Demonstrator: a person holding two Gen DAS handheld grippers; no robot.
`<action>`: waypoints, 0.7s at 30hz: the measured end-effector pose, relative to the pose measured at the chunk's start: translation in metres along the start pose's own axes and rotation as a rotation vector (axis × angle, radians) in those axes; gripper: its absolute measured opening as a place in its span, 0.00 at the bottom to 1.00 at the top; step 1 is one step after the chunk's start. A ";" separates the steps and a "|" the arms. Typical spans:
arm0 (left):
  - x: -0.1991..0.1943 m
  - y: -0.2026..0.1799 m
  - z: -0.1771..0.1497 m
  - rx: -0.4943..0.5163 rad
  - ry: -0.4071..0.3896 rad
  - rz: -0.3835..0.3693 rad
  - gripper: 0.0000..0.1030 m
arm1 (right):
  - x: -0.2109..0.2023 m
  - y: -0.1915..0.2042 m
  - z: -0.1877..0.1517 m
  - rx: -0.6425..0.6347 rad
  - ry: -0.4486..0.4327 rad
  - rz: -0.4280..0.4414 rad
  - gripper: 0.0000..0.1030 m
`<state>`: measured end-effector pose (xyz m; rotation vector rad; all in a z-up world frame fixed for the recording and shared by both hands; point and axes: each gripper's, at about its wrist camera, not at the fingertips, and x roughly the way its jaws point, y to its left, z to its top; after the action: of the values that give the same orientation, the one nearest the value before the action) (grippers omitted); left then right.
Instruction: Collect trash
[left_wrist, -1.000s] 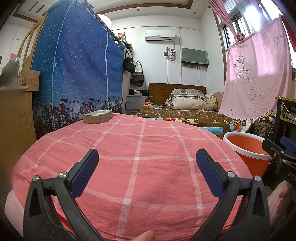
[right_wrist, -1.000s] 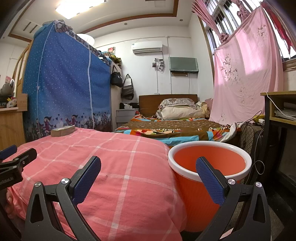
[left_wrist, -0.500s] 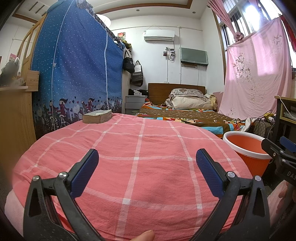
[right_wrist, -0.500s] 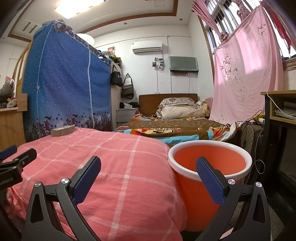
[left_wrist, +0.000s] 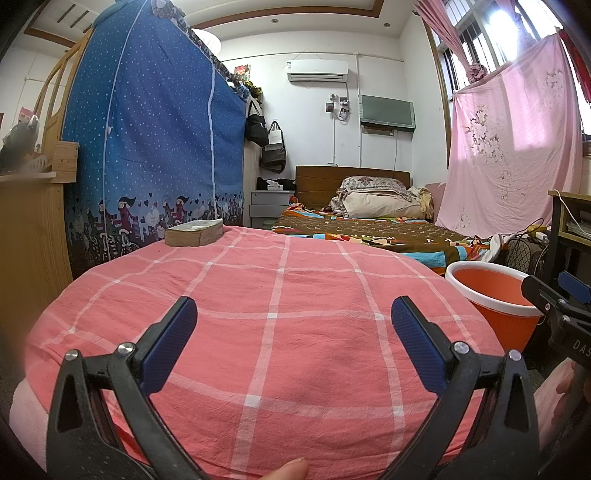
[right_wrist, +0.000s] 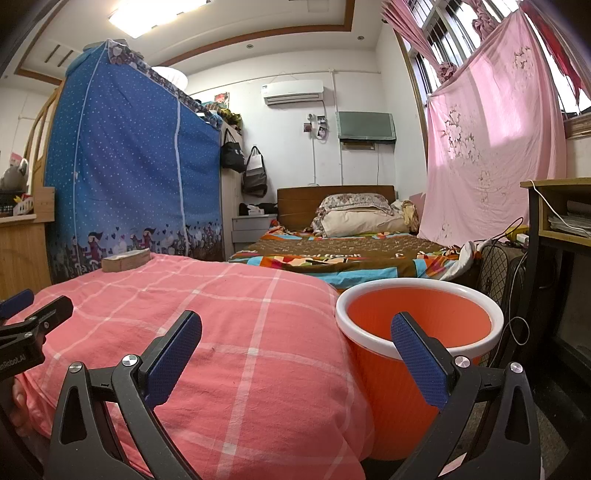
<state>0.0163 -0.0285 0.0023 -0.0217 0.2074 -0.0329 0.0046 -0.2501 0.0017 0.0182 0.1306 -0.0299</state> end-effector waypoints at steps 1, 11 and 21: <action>0.000 0.000 0.000 0.000 0.000 0.000 1.00 | 0.000 0.000 0.000 0.000 0.000 0.000 1.00; 0.000 0.000 0.000 0.000 0.000 0.000 1.00 | -0.001 0.001 0.000 0.001 0.000 0.000 1.00; 0.000 0.000 0.000 0.001 -0.001 0.000 1.00 | 0.000 0.001 0.001 0.002 0.002 0.000 1.00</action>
<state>0.0160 -0.0286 0.0024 -0.0207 0.2065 -0.0334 0.0044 -0.2495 0.0029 0.0200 0.1326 -0.0301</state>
